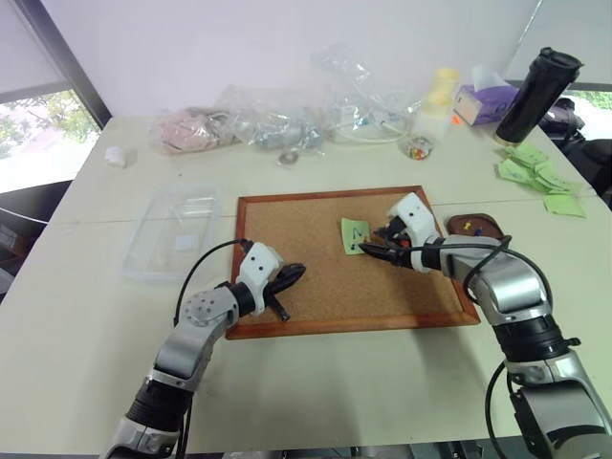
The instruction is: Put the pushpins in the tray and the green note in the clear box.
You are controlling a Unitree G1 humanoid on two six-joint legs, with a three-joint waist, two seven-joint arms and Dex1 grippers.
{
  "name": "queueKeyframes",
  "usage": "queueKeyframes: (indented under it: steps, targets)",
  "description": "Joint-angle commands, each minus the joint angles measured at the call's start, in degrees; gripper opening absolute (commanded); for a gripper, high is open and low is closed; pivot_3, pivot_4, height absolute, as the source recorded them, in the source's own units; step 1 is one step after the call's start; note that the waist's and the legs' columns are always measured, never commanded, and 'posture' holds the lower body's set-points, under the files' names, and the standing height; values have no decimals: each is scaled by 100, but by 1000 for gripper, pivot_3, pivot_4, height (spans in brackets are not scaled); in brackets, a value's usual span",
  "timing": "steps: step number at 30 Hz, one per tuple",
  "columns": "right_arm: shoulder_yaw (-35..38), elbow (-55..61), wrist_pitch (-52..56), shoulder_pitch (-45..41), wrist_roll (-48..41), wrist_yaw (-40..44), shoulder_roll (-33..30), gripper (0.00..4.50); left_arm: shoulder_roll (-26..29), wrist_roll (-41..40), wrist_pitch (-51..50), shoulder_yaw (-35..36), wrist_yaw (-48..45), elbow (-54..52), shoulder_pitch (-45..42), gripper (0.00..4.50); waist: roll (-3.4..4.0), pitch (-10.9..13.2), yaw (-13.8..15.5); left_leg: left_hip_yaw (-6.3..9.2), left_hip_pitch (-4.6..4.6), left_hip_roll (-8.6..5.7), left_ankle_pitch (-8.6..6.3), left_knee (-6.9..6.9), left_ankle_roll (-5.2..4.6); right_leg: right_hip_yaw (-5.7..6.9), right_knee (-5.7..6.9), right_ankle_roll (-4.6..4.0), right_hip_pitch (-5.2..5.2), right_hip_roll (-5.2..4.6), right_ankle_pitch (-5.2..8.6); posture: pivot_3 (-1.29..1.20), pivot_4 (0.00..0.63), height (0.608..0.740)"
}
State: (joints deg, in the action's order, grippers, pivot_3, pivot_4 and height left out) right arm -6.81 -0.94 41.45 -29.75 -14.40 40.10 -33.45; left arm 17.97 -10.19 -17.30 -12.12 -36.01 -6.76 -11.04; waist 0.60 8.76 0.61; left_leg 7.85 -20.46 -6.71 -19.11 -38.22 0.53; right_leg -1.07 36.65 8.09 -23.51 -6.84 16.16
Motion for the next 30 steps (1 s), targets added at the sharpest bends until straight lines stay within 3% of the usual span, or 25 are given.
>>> queueKeyframes:
  steps: [1, 4, 5, 7, 10, 11, 30]
  targets:
    - [-23, -89, -196, -168, 73, 61, 87, 2437, 21, 53, -192, -153, -43, 54, 176, 0, 0, 0, -1, 0, 0, 0, 0, 0, 0, 0, 0, 0, 0, 0, 0, 0, 150, 740]
    - [-21, -163, -242, -186, 116, 81, 144, 2437, 20, 49, -200, -145, -35, 50, 178, 0, 0, 0, -3, 0, 1, 0, 0, 0, 0, 0, 0, 0, 1, 0, 0, 0, 150, 740]
    - [-29, -162, -256, -194, 123, 93, 166, 2205, 18, 47, -200, -141, -32, 51, 178, 0, 0, 0, -3, 0, 1, 0, 0, 0, 0, 0, 0, 0, 1, 0, 0, 0, 150, 740]
    - [-36, -161, -258, -205, 135, 96, 206, 1619, 14, 45, -203, -137, -28, 53, 179, 0, 0, 0, -2, 0, 1, 0, 0, 0, 0, 0, 0, 0, 0, 0, 0, 0, 150, 740]
    - [-60, -177, -283, -206, 186, 102, 232, 134, 9, 42, -205, -136, -26, 56, 176, 0, 0, 0, -3, 0, 0, 0, 0, 0, 0, 0, 0, 0, 0, 0, 0, 0, 150, 740]
    - [-61, -177, -287, -204, 203, 105, 232, 51, 7, 41, -206, -136, -25, 57, 174, 0, -1, -1, -3, 0, 1, 1, 0, 0, 0, 0, 0, 0, 1, 0, 0, 0, 150, 740]
    - [1086, 967, 695, -321, -447, -121, -254, 51, 0, -1, -387, -190, -106, 90, 105, 0, -5, -3, 13, 0, -3, 0, 0, 1, 0, 0, -2, 0, -1, 0, 0, 0, 150, 740]
